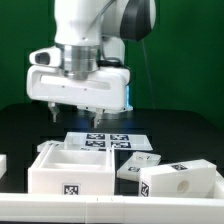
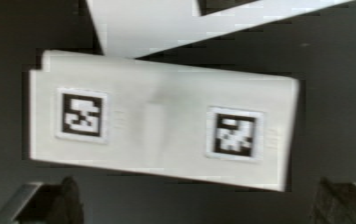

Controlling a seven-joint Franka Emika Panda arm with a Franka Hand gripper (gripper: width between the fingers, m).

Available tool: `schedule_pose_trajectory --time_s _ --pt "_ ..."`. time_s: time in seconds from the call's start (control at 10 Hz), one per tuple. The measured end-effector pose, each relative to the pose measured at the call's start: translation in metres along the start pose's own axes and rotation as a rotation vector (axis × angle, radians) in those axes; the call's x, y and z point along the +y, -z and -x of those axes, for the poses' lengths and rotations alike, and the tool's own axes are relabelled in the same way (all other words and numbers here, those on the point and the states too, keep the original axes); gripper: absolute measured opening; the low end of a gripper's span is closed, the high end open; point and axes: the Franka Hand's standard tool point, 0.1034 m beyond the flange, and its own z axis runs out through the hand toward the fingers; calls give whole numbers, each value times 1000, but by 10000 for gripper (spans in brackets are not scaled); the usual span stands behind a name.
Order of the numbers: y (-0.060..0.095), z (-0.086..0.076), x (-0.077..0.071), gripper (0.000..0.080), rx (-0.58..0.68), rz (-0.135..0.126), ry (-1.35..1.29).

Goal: Assemble cabinet

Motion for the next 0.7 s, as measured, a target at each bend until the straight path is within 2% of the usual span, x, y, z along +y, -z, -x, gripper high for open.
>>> schedule_pose_trajectory --time_s 0.1,0.2,0.7 --pt "-11 5 13 649 -21 -13 -34" --pt "-19 8 20 649 -34 -18 -54" --pt "-25 2 0 649 -30 0 -24"
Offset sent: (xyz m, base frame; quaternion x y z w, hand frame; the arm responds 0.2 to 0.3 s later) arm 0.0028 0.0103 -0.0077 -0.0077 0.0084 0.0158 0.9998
